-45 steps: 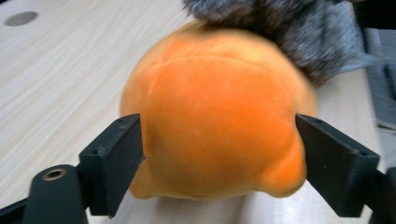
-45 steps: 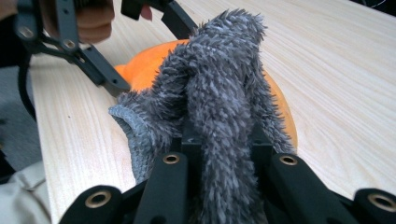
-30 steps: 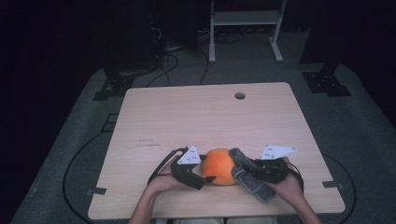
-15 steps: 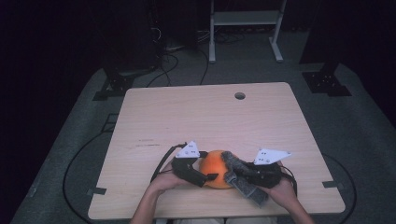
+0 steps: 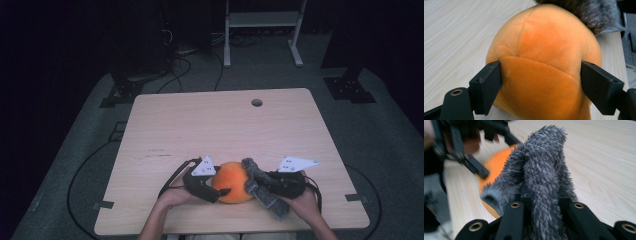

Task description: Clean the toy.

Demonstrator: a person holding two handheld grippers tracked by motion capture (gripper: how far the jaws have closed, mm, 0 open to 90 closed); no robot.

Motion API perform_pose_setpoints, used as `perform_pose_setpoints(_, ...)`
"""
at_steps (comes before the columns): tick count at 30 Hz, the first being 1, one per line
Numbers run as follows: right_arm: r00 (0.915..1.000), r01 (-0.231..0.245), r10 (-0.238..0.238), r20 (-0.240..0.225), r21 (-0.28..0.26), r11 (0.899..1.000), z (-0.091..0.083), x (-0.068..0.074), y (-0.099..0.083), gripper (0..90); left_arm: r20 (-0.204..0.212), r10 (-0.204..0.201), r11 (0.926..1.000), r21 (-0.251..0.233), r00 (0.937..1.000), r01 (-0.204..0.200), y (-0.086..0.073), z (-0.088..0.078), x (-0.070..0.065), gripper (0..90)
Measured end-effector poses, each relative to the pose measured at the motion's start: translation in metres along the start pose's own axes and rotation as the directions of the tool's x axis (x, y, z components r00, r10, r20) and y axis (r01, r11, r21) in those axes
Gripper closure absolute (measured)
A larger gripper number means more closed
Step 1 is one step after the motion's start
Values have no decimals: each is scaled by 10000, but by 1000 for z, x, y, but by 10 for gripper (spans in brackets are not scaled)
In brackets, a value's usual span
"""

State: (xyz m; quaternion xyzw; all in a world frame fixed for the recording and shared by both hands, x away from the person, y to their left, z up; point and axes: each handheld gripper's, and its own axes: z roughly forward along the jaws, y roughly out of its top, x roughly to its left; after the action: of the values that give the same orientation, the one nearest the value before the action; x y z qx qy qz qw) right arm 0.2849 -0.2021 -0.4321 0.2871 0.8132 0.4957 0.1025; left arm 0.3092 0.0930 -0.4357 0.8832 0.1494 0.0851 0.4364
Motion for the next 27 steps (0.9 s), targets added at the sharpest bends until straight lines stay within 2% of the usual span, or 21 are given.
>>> perform_pose_setpoints(1, 10000, 16, -15, -75, 38, 10000, 2, -1, -2, 740, 63, -5, 10000, -39, 10000, 5, -2, -1, 1, 199)
perform_pose_setpoints(3, 9994, -334, 335, -100, 158, 9993, 2, -7, -7, 740, 95, -25, 10000, -53, 10000, 25, -2, -1, 1, 199)
perform_pose_setpoints(5, 9984, -414, 390, 417, 601, 9973, 1, -12, -13, 741, 155, -149, 9999, -40, 9998, 150, -3, -1, 2, 199)
perform_pose_setpoints(6, 9984, -414, 390, 417, 601, 9973, 1, -12, -13, 741, 155, -149, 9999, -40, 9998, 150, -3, -1, 2, 199)
perform_pose_setpoints(7, 9952, -700, 614, 757, 1164, 9907, 3, -18, -20, 742, 153, -77, 10000, 10, 9999, 77, -3, -1, 2, 199)
perform_pose_setpoints(9, 9952, -828, 771, 595, 1003, 9915, 1, -19, -19, 743, 120, 5, 9999, 136, 9999, -6, -3, -1, 1, 194)
perform_pose_setpoints(11, 9958, -777, 733, 542, 856, 9933, 0, -17, -15, 742, 115, 3, 10000, 77, 9999, -3, -4, -2, 1, 191)
perform_pose_setpoints(12, 9972, -577, 545, 507, 646, 9962, -1, -14, -11, 741, 116, 27, 10000, 30, 9999, -27, -6, -2, 2, 187)
perform_pose_setpoints(13, 9981, -323, 292, 543, 584, 9978, 0, -9, -9, 740, 105, -129, 9999, -91, 9999, 130, -9, -1, 3, 171)
perform_pose_setpoints(15, 9982, -324, 285, 536, 743, 9967, 1, -11, -11, 740, 109, -264, 9995, -168, 9996, 266, -10, 0, 3, 163)
perform_pose_setpoints(18, 9972, -481, 442, 611, 626, 9969, -3, -14, -10, 742, 62, -155, 9998, -109, 9999, 155, -8, 0, 2, 159)
perform_pose_setpoints(19, 9972, -549, 529, 522, 377, 9978, -6, -13, -8, 743, 44, -100, 9999, -120, 9999, 100, -8, 1, 1, 159)
perform_pose_setpoints(20, 9972, -549, 529, 522, 377, 9978, -6, -13, -8, 743, 44, -100, 9999, -120, 9999, 100, -8, 1, 1, 159)
perform_pose_setpoints(21, 9974, -722, 722, 2, -336, 9968, -12, -10, -1, 743, 56, -3, 9999, -159, 10000, 4, -7, 2, -1, 159)
perform_pose_setpoints(22, 9979, -642, 637, -123, -504, 9967, -13, -8, 1, 743, 49, 14, 9999, -169, 10000, -13, -6, 2, -1, 159)
perform_pose_setpoints(24, 9985, -492, 483, -254, -369, 9981, -11, -5, 2, 742, 136, -8, 9998, -211, 9999, 11, -5, 1, -1, 143)
perform_pose_setpoints(25, 9994, -299, 298, -152, -80, 9995, -7, -4, 1, 741, 136, -8, 9998, -211, 9999, 11, -5, 1, -1, 119)
perform_pose_setpoints(26, 9994, -299, 298, -152, -80, 9995, -7, -4, 1, 741, 148, -163, 9995, -266, 9998, 167, -5, 1, 0, 119)
perform_pose_setpoints(27, 9998, -175, 177, -61, 290, 9994, -3, -4, -3, 740, 224, -534, 9982, -272, 9983, 540, -5, 2, 3, 90)
